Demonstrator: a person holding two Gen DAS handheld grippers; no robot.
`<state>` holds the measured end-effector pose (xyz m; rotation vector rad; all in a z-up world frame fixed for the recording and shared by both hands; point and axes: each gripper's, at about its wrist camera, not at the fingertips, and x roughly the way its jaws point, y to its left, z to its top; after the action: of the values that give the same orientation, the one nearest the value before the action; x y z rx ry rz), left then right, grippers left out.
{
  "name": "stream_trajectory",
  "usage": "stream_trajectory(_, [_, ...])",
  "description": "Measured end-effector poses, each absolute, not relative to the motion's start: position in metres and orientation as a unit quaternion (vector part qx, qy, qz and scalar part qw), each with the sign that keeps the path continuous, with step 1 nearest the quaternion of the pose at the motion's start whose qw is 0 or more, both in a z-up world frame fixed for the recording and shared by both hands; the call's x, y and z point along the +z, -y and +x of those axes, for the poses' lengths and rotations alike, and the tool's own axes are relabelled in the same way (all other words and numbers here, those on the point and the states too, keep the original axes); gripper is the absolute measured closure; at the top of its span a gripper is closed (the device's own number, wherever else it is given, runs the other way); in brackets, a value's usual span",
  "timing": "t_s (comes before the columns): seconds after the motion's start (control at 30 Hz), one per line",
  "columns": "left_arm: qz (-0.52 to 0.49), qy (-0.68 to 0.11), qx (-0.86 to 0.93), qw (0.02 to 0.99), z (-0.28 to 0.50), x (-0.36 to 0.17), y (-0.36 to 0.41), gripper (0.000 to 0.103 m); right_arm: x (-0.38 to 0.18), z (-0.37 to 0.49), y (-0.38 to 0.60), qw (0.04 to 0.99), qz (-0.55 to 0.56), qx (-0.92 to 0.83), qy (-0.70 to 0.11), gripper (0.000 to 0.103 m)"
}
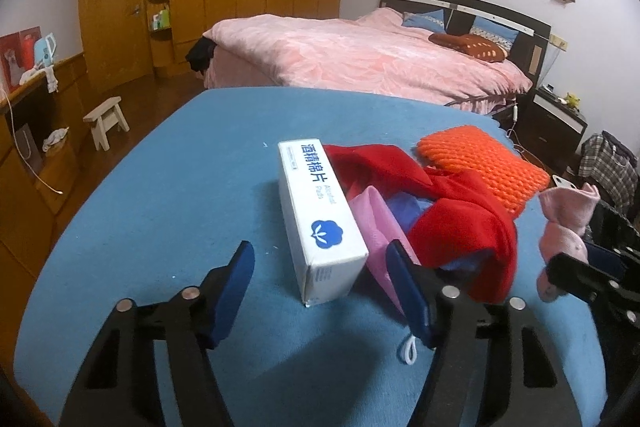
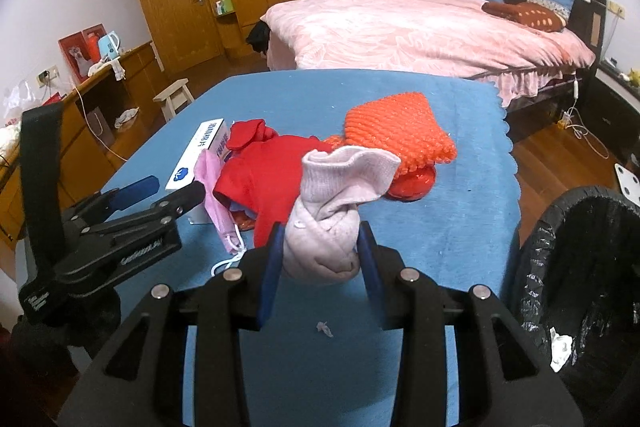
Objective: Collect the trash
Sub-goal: 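Grasp the pink face mask with the left tool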
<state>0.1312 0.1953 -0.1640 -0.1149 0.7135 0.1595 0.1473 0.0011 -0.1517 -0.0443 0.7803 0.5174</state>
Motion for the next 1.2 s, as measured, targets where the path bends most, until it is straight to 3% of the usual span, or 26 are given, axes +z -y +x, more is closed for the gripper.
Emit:
stream_trajectory(0.77, [-0.094, -0.370, 0.088, 0.920, 0.140, -0.176, -0.229, 0.043, -0.157, 0.155, -0.003, 0.889, -0.020, 0.246, -0.386, 0.067])
stream_trajectory(0.87, [-0.094, -0.371, 0.094, 0.919, 0.139, -0.176, -0.232, 0.041, -0.160, 0.156, -0.002, 0.889, -0.017, 0.245, -0.388, 0.067])
stream_trajectory(0.93, [-0.091, -0.375, 0.096, 0.918, 0.137, -0.177, -0.231, 0.033, -0.161, 0.156, -0.003, 0.888, -0.016, 0.245, -0.389, 0.067])
stream_trajectory(1.2, [-0.102, -0.379, 0.104, 0.914, 0.127, -0.174, -0.232, 0.033, -0.160, 0.157, -0.002, 0.888, -0.018, 0.248, -0.387, 0.067])
